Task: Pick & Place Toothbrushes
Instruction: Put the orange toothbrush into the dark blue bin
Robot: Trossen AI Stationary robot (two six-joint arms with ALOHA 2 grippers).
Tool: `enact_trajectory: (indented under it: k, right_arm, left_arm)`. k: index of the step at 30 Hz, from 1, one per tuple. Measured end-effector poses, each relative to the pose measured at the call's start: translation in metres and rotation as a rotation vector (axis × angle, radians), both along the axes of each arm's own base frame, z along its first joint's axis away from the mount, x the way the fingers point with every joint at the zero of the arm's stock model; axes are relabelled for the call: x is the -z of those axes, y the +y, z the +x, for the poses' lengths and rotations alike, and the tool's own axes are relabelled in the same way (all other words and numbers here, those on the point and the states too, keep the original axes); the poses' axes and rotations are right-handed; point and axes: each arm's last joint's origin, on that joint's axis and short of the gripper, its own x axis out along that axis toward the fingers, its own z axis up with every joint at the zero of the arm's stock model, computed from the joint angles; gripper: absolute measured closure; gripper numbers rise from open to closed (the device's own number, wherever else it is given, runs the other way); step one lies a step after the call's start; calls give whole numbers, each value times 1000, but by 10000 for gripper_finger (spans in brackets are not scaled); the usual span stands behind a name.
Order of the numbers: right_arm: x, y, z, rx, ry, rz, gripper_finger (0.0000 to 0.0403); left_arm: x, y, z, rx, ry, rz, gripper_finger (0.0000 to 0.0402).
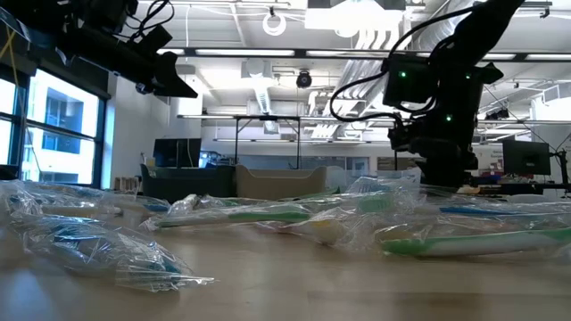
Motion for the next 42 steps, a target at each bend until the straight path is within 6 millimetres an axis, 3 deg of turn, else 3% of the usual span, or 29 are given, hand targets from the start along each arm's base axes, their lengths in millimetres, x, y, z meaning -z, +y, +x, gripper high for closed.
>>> enact_trajectory:
  k: [9,26,42]
  right_arm:
    - [0,0,0,0,2,-3,370]
    - [-4,1,-1,-60,-20,-4,377]
    - [-52,3,-12,-86,-245,-68,384]
  left_arm:
    - [0,0,0,4,0,-1,402]
    - [0,0,0,4,0,-1,402]
    - [0,0,0,3,0,-1,402]
